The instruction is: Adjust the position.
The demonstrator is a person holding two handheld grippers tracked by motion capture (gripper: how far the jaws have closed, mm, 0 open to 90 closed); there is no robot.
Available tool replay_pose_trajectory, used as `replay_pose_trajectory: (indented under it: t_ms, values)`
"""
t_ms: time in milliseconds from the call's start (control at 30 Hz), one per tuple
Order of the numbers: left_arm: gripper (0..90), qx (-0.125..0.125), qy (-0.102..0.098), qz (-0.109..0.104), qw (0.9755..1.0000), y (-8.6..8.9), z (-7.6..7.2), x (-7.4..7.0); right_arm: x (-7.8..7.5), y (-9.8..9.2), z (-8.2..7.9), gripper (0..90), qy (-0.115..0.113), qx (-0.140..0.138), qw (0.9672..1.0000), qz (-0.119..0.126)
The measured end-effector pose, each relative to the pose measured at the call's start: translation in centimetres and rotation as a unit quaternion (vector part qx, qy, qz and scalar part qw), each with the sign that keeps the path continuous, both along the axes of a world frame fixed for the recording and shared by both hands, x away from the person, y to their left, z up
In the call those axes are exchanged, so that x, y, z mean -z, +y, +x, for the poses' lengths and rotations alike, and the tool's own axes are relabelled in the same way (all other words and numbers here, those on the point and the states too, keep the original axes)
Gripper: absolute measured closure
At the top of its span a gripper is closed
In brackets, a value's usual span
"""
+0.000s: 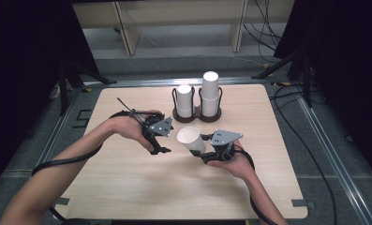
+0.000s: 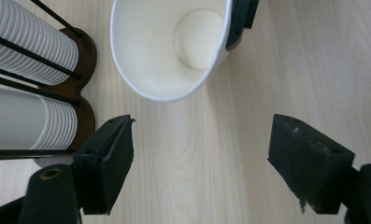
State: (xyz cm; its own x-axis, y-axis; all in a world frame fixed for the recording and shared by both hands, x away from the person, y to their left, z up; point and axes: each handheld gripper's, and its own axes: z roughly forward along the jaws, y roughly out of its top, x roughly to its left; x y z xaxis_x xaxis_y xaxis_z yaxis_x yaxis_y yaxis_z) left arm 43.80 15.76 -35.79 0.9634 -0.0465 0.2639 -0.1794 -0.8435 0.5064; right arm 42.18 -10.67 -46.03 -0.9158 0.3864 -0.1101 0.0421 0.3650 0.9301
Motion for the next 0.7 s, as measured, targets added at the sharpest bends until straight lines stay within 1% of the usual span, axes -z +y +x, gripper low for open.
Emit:
replay_pose_trajectory:
  t_ms: [33, 67, 133, 167, 200, 233, 267, 300, 333, 367, 400, 433, 467, 500, 533, 567, 600, 633, 667, 700]
  values:
    - [22.2, -0.002, 0.0, -0.006, 1.0, 0.2, -0.1, 0.2, 0.0, -0.2, -0.1, 35.9, 0.004, 0.006, 0.9999, 0.009]
    - [22.2, -0.002, -0.001, -0.008, 1.0, 0.3, -0.1, 0.4, 0.0, -0.5, 0.0, 35.9, -0.003, 0.009, 0.9999, 0.01]
    - [22.4, -0.011, 0.002, -0.021, 0.9997, 0.6, -0.3, 0.8, 0.0, -0.9, 0.0, 35.8, 0.011, 0.018, 0.9995, 0.024]
    - [22.5, -0.011, 0.0, -0.019, 0.9998, 0.9, -0.5, 0.9, 0.0, -1.1, 0.1, 35.8, -0.001, 0.023, 0.9994, 0.026]
    - [22.5, -0.018, 0.005, -0.03, 0.9994, 1.0, -0.6, 1.2, 0.0, -1.4, 0.1, 35.8, -0.005, 0.028, 0.9992, 0.027]
    - [22.6, -0.025, 0.007, -0.042, 0.9988, 1.2, -0.6, 1.5, 0.0, -1.6, 0.1, 35.8, 0.0, 0.033, 0.9989, 0.034]
    - [22.6, -0.026, 0.004, -0.047, 0.9986, 1.4, -0.6, 1.6, -0.1, -2.0, 0.3, 35.8, -0.004, 0.036, 0.9985, 0.04]
    - [22.7, -0.03, 0.007, -0.052, 0.9982, 1.5, -0.7, 1.8, -0.1, -2.2, 0.2, 35.8, 0.0, 0.048, 0.9979, 0.045]
    - [22.6, -0.034, 0.01, -0.061, 0.9975, 1.7, -0.7, 2.0, -0.1, -2.4, 0.2, 35.8, 0.01, 0.048, 0.9977, 0.046]
    - [22.7, -0.043, 0.016, -0.065, 0.9968, 1.9, -0.9, 2.2, -0.1, -2.5, 0.2, 35.8, 0.012, 0.053, 0.9969, 0.057]
    - [22.8, -0.04, 0.012, -0.068, 0.9968, 2.1, -0.8, 2.3, -0.2, -2.8, 0.2, 35.7, 0.004, 0.059, 0.9968, 0.054]
    - [22.9, -0.044, 0.01, -0.075, 0.9962, 2.2, -0.8, 2.4, -0.1, -2.9, 0.2, 35.7, 0.007, 0.06, 0.9964, 0.06]
    - [22.9, -0.052, 0.013, -0.087, 0.9948, 2.3, -0.9, 2.6, -0.2, -3.2, 0.3, 35.7, 0.008, 0.065, 0.9963, 0.056]
    - [23.1, -0.057, 0.017, -0.096, 0.9936, 2.5, -0.9, 2.7, -0.2, -3.3, 0.4, 35.7, 0.0, 0.064, 0.9957, 0.067]
    - [23.2, -0.064, 0.017, -0.111, 0.9916, 2.6, -1.0, 2.9, -0.3, -3.6, 0.4, 35.7, -0.002, 0.075, 0.9952, 0.063]
    - [23.3, -0.071, 0.016, -0.124, 0.9896, 2.7, -1.1, 3.0, -0.3, -3.7, 0.5, 35.7, -0.004, 0.077, 0.9948, 0.066]
    - [23.4, -0.075, 0.013, -0.129, 0.9887, 2.8, -1.1, 3.1, -0.4, -3.9, 0.4, 35.7, 0.002, 0.086, 0.9939, 0.068]
    - [23.5, -0.086, 0.018, -0.153, 0.9843, 3.0, -1.3, 3.3, -0.4, -4.1, 0.5, 35.7, 0.0, 0.094, 0.9929, 0.072]
    - [23.4, -0.094, 0.02, -0.162, 0.9822, 3.1, -1.4, 3.3, -0.4, -4.4, 0.5, 35.7, 0.003, 0.102, 0.9916, 0.079]
    - [23.4, -0.104, 0.03, -0.169, 0.9797, 3.3, -1.5, 3.5, -0.4, -4.6, 0.6, 35.7, 0.002, 0.1, 0.9917, 0.08]
